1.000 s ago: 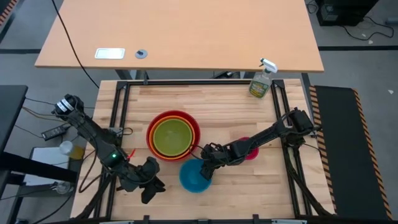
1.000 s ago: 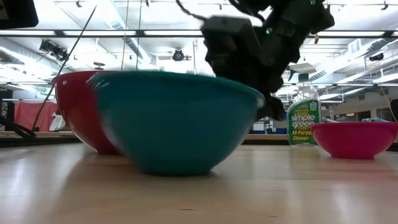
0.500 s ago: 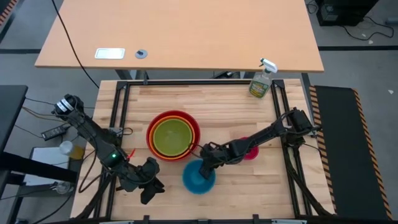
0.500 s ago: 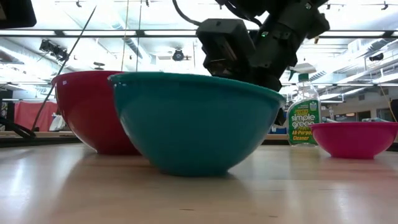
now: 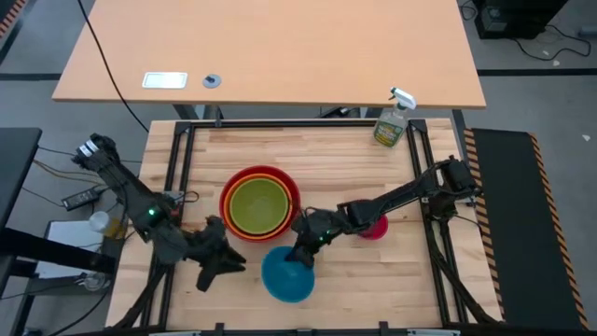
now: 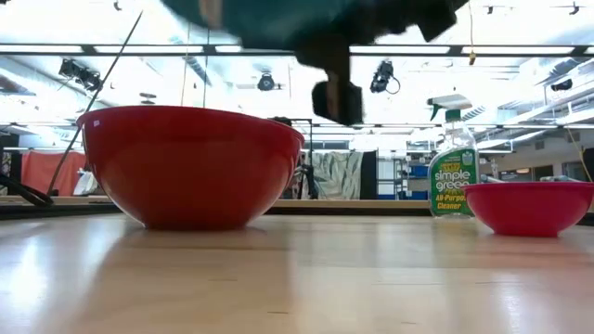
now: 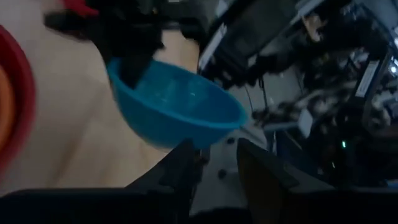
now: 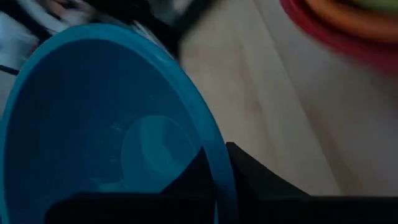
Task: Nest bowls inside each other
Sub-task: Stack the blue bowl on top of the green bowl
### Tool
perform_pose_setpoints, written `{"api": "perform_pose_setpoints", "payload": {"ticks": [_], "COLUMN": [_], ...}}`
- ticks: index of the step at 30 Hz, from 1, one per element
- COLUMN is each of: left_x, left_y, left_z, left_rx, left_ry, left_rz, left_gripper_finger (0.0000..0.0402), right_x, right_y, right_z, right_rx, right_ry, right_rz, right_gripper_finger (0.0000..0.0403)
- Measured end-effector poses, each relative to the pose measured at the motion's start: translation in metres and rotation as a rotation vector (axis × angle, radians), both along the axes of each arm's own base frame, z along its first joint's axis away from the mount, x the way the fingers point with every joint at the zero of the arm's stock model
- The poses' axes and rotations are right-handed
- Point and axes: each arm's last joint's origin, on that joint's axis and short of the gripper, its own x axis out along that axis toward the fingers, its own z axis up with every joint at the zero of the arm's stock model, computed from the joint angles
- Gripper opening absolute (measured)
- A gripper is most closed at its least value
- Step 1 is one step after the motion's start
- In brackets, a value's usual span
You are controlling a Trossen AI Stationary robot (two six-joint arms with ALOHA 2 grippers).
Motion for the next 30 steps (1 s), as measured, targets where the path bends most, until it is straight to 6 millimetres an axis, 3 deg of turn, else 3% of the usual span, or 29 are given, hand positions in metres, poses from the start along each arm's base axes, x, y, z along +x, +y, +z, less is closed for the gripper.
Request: {"api": "perform_pose_setpoints", "payload": {"ticks": [8,17,24,30], "left_x": [-0.015,-0.020,-0.016,-0.011], "left_y": [0.031,0.048,0.060,0.073], "left_z": [0.014,0.014,0.009,0.006], "left_rx": [0.050,0.089,0.136,0.172], "left_ry": [-0.027,0.003,0.051,0.080], "left_rz": [0.102,0.171,0.247,0.341], "left_gripper_finger": [0.0126,0.0126,0.0126,0.0126], "right_x": [0.012,0.026,0.026,0.025], "right_y": [-0.036,-0.085,-0.120,-0.132], "right_z": [0.022,0.056,0.060,0.058], "right_rx": [0.006,-0.242,-0.327,-0.368], "right_ry": [-0.080,-0.029,0.012,0.033], "right_rz": [-0.092,-0.275,-0.363,-0.411], "right_gripper_finger": [0.0032,0.0032,0.0033,0.0033]}}
